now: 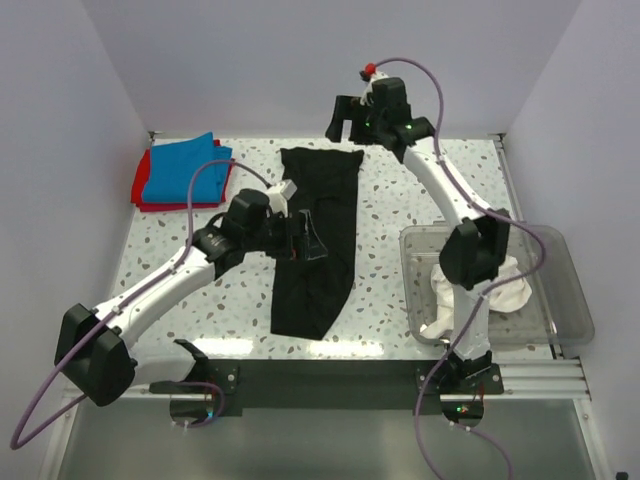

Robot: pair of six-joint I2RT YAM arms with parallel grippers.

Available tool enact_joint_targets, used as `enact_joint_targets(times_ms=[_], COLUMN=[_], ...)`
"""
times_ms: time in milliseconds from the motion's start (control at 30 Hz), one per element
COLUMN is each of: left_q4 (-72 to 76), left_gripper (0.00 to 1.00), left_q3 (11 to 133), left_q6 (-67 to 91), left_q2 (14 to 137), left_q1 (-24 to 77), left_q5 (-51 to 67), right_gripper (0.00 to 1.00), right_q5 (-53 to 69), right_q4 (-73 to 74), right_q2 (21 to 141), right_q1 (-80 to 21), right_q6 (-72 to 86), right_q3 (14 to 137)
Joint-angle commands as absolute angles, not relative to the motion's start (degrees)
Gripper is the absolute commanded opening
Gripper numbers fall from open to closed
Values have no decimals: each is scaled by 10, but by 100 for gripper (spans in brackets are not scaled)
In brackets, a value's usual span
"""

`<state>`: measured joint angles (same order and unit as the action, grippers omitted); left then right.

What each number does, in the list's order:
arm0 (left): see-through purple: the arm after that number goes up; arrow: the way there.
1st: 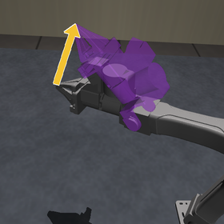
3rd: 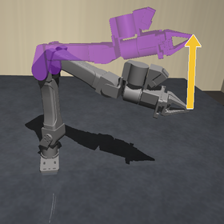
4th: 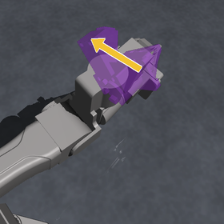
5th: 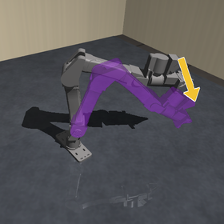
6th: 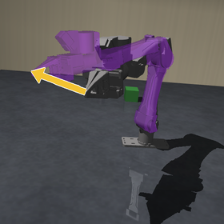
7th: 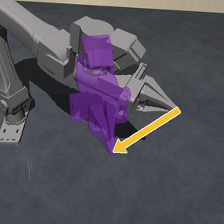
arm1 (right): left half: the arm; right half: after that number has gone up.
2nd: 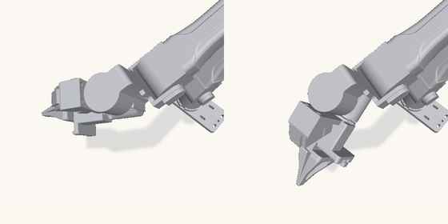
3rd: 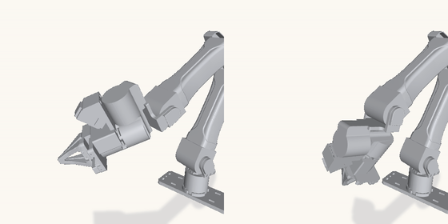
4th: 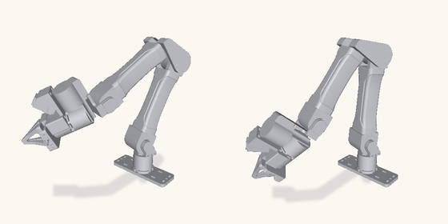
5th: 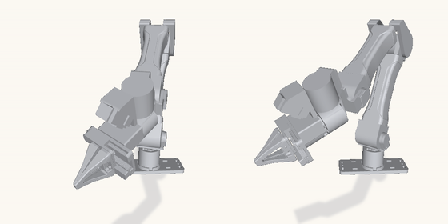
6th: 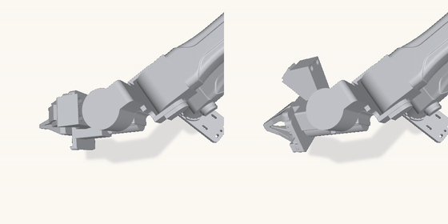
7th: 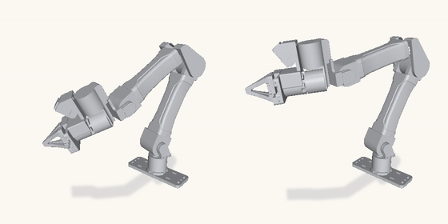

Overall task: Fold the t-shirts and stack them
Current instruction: Fold the tshirt

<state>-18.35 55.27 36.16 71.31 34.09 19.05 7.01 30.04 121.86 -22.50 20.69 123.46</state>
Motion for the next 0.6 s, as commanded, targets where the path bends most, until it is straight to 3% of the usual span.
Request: enact_joint_targets(times_ms=[0, 267, 567], left_q4=[-264, -269, -157], left_gripper=[100, 100, 100], left_q3=[512, 472, 454], left_q6=[330, 370, 362], left_q2=[704, 694, 741], left_q1=[339, 279, 227], left_q5=[159, 116, 208], right_gripper=[98, 93, 87], right_q5=[72, 17, -6], right_q4=[373, 388, 410], right_q2=[1132, 963, 889], right_q1=[-235, -380, -439], right_q6=[192, 238, 331], right_q3=[1122, 799, 673])
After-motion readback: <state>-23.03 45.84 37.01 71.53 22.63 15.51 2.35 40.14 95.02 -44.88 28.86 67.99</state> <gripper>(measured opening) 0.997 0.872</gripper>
